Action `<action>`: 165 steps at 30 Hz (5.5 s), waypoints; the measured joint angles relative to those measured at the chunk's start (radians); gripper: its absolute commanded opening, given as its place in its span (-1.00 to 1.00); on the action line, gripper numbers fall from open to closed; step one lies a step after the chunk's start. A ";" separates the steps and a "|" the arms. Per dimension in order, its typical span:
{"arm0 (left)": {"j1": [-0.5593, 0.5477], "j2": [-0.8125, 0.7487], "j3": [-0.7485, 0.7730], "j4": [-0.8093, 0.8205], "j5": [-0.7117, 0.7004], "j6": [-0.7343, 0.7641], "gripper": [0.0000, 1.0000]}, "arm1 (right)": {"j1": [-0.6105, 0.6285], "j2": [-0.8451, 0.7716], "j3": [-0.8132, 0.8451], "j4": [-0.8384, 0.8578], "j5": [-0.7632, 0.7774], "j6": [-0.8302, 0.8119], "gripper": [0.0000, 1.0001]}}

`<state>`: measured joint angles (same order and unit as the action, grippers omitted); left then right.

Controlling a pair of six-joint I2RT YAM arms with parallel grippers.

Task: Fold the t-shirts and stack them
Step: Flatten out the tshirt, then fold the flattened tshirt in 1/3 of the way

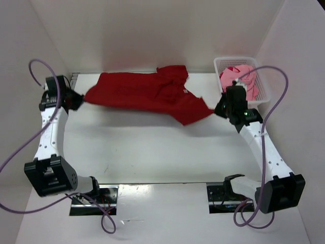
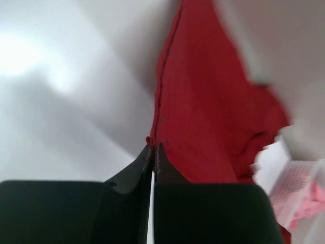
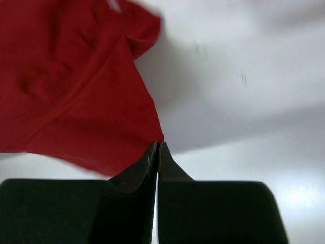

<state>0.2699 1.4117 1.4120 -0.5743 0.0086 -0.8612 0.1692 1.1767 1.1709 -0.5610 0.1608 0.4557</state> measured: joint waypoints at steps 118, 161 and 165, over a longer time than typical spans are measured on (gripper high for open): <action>0.291 0.177 -0.623 0.194 0.266 -0.002 -1.00 | -0.045 0.552 -0.222 0.280 -0.275 0.263 -1.00; 0.000 -0.140 -0.597 0.044 0.307 0.090 -0.81 | 0.055 0.347 -0.233 0.165 -0.319 0.279 -0.29; -0.127 -0.135 -0.589 0.089 0.307 0.063 -0.78 | 0.084 0.433 -0.233 0.180 -0.335 0.284 -0.23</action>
<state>0.1429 1.2762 0.8227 -0.4850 0.3161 -0.7986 0.2527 1.6096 0.9379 -0.3809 -0.1738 0.7399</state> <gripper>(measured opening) 0.100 0.365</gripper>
